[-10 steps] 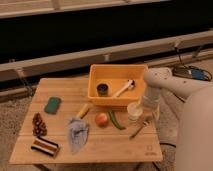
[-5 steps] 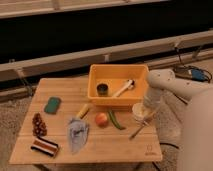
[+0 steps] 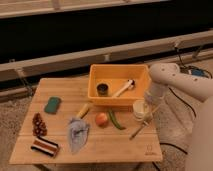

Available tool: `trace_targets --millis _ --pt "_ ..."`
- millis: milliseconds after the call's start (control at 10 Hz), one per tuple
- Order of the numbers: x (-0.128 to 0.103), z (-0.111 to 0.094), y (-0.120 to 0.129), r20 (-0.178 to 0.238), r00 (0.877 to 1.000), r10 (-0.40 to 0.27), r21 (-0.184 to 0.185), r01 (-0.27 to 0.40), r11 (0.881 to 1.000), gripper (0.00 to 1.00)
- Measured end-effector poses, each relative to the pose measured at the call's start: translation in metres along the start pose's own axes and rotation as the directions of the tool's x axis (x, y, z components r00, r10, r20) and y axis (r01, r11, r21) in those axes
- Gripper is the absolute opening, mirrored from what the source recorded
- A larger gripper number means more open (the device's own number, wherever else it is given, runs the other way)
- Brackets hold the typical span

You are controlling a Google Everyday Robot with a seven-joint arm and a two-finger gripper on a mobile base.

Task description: Stack cups into tray

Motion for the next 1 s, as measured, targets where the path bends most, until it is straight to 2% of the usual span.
trace_targets --millis 300,500,700,1000 --pt "0.005 -0.041 0.009 -0.038 0.997 -0.067 -0.004 0.067 0.998 0.00" --pt "-0.004 -0.057 0.025 -0.043 0.992 -0.117 -0.005 0.116 0.993 0.00" --pt "-0.027 -0.077 0.048 -0.023 0.987 -0.160 -0.019 0.159 0.987 0.00" --pt "-0.050 -0.085 0.087 0.010 0.976 -0.219 -0.034 0.219 0.975 0.00"
